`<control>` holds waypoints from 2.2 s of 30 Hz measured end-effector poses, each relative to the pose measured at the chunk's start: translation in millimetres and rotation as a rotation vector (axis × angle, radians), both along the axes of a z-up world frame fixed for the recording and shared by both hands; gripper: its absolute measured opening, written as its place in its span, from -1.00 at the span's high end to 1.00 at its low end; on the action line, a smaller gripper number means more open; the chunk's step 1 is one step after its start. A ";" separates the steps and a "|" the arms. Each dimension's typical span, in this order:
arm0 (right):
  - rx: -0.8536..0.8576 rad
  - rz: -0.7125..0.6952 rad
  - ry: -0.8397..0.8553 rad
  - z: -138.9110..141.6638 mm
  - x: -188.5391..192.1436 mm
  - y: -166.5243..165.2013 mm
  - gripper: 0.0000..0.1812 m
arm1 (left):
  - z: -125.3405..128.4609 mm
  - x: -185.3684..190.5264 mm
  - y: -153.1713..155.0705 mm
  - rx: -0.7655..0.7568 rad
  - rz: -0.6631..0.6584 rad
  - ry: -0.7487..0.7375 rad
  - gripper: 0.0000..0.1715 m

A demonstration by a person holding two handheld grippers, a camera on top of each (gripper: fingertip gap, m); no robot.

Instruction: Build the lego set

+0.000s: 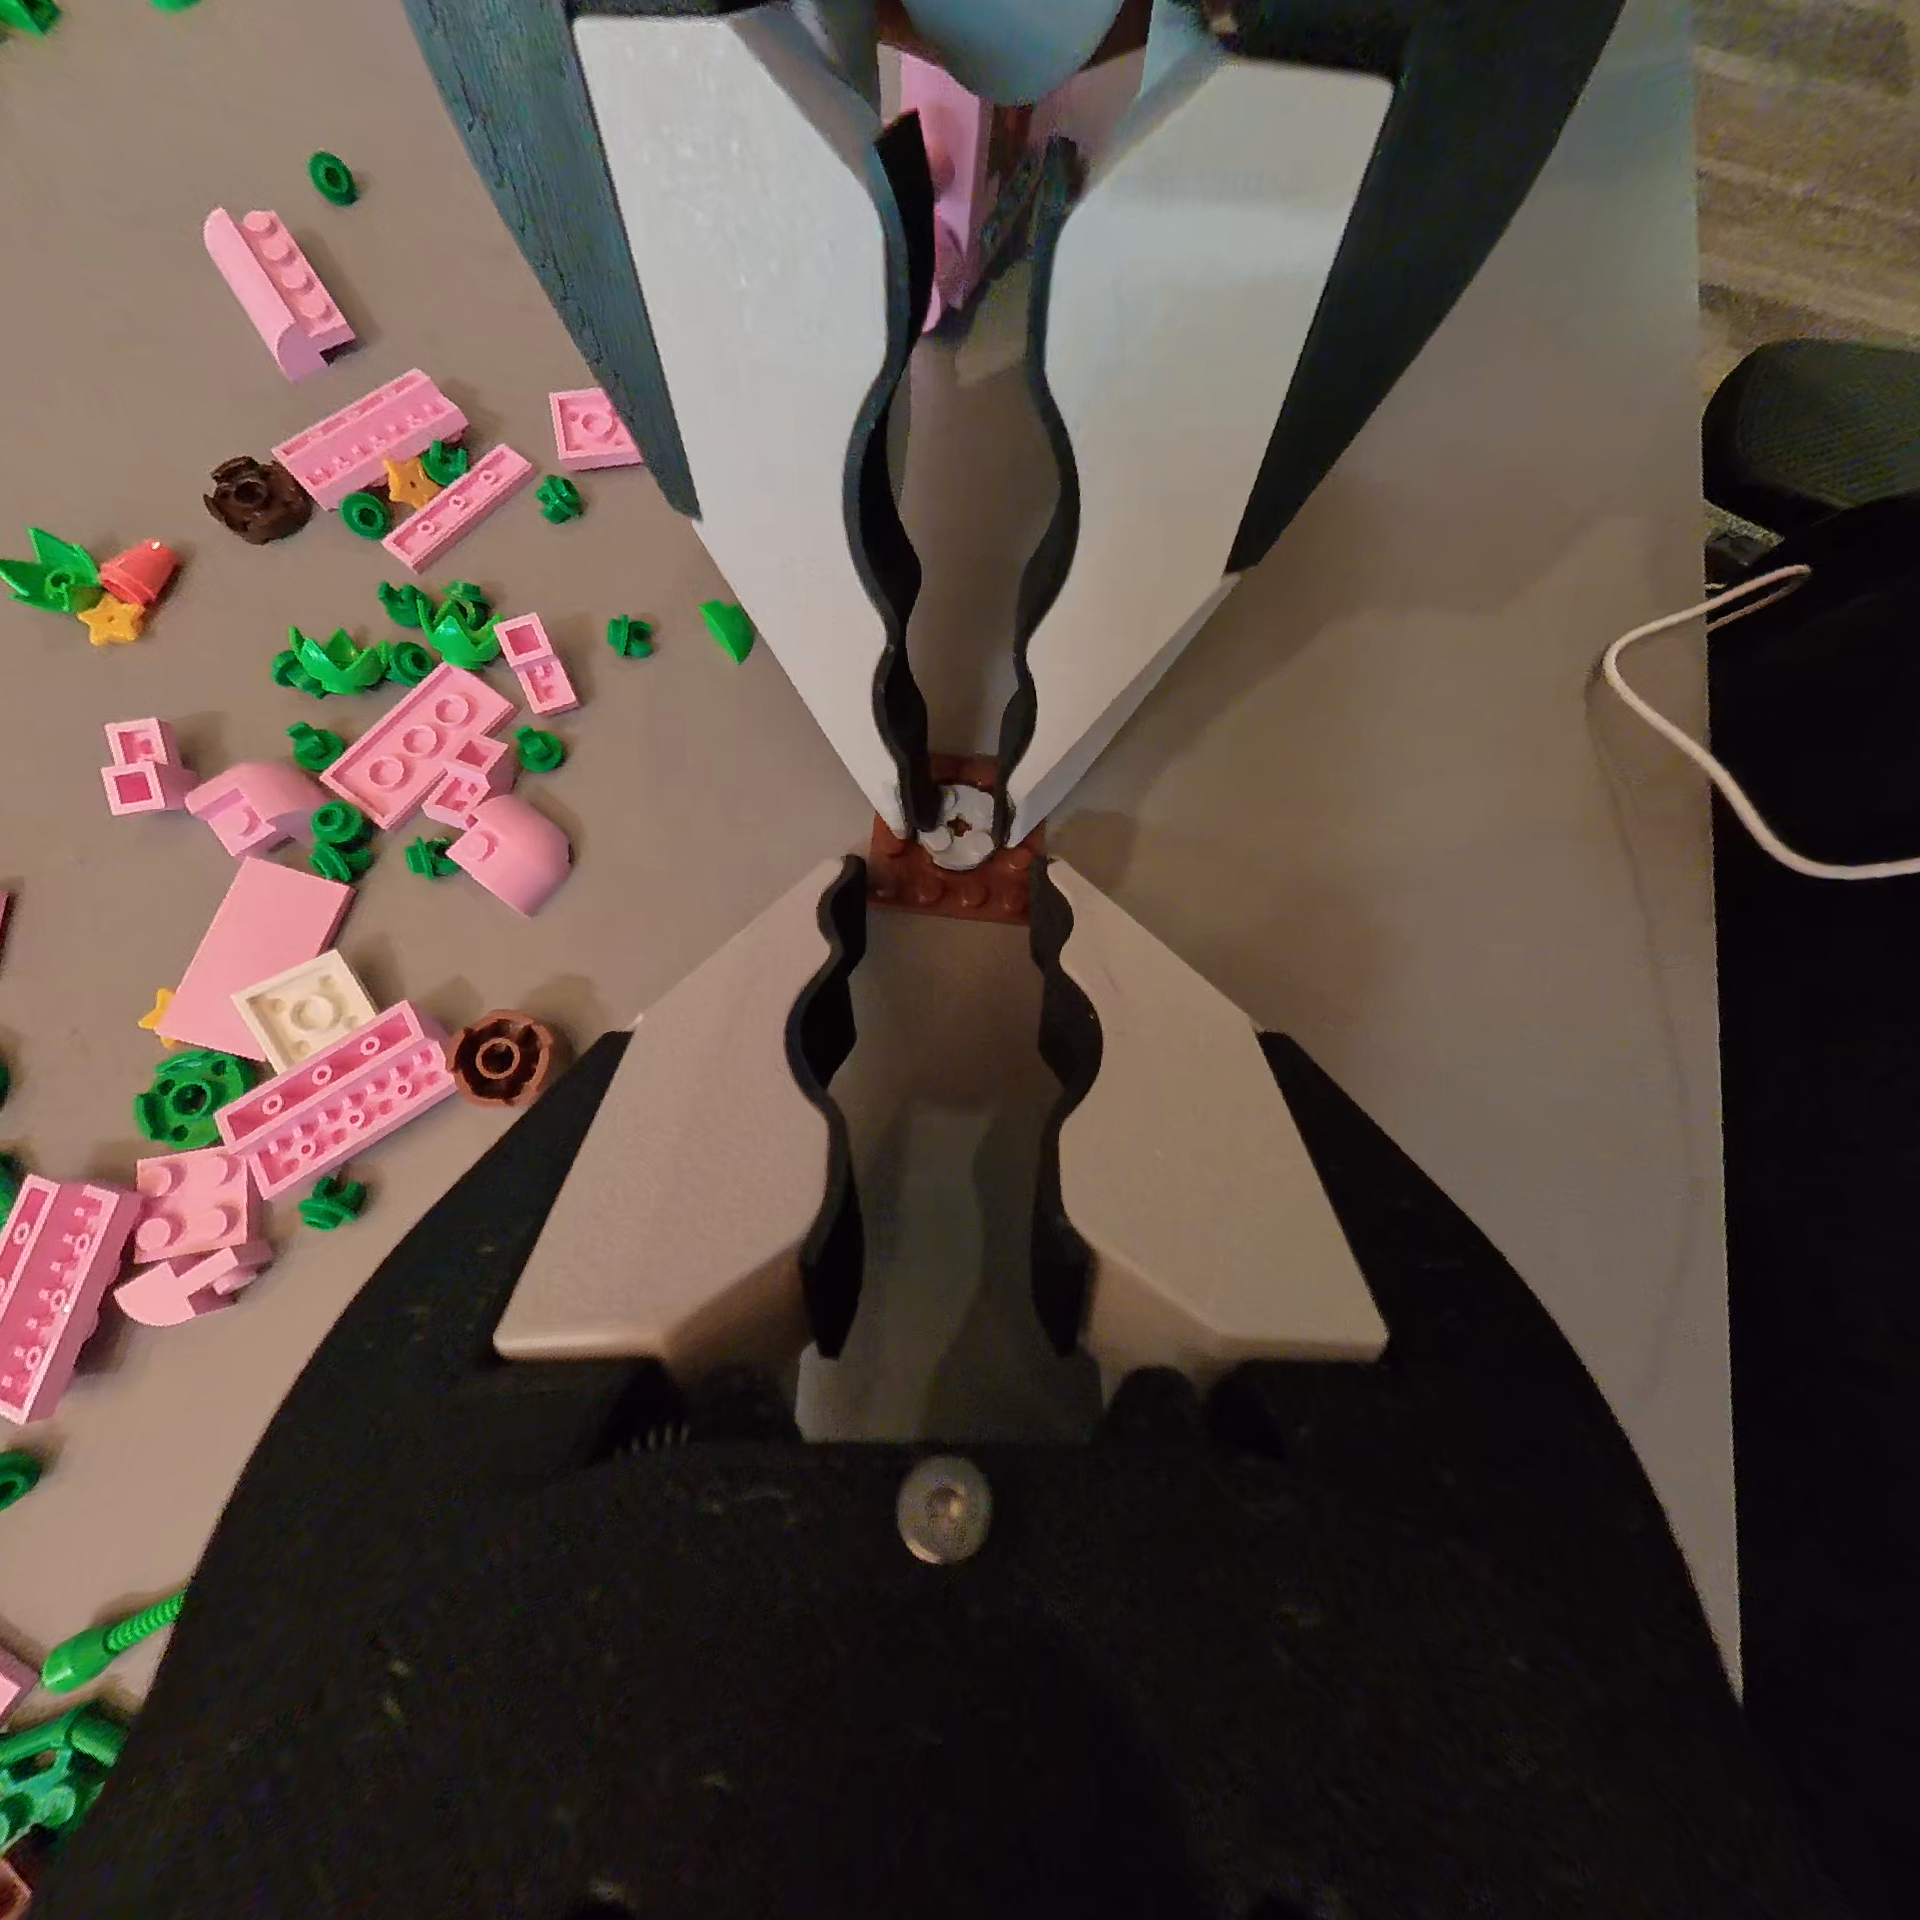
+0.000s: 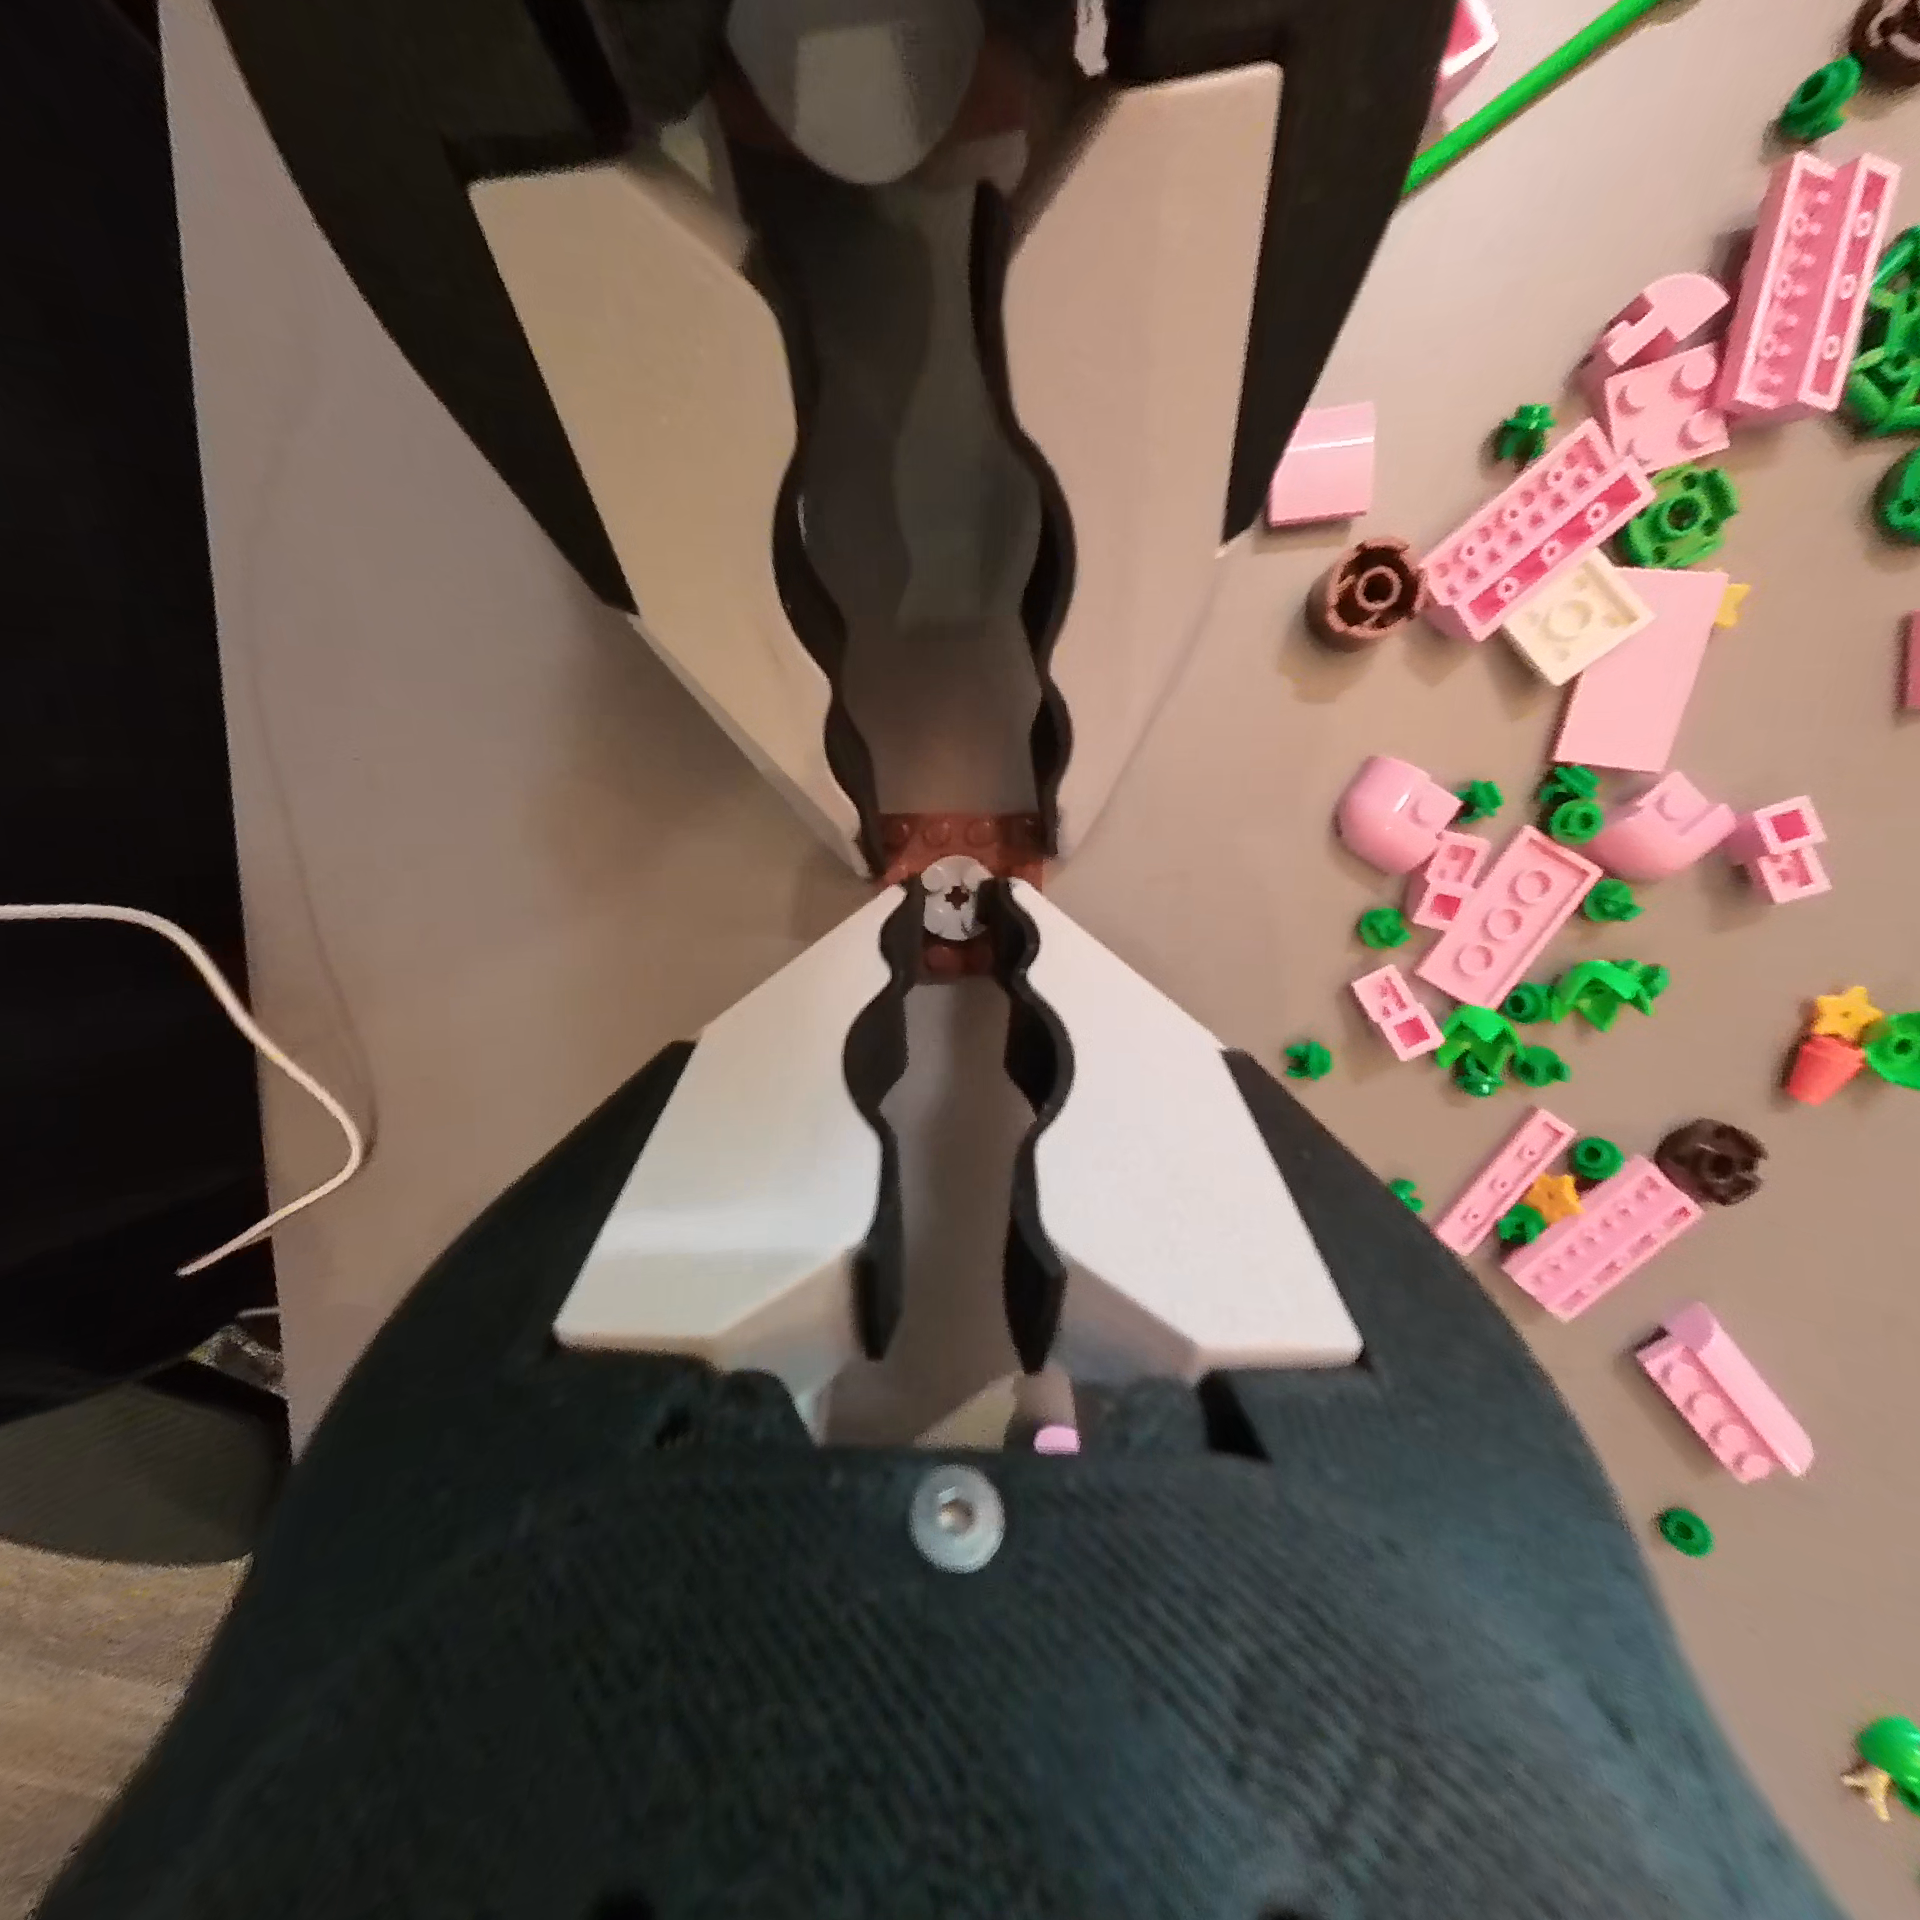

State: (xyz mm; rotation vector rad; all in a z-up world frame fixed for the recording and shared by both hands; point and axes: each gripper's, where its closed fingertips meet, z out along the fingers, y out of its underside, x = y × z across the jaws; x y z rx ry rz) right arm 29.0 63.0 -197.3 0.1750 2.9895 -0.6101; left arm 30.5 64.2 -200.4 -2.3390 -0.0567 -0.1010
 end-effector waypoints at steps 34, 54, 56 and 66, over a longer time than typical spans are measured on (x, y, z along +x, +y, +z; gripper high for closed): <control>-0.181 -0.214 0.140 -2.2 14.2 -0.1 0.61 | 3.2 6.7 -7.4 0.018 -0.073 -0.088 0.71; -0.311 -0.191 0.870 78.6 -16.1 -4.5 0.66 | 84.8 -6.7 -6.0 0.484 0.010 -0.731 0.90; -0.343 -0.217 0.886 84.8 -17.7 -5.5 0.64 | 89.8 -8.6 -6.9 0.514 0.002 -0.679 0.91; -1.093 -0.307 0.294 139.4 9.7 -27.1 0.62 | 125.9 9.2 -20.6 0.683 -0.179 -0.339 0.93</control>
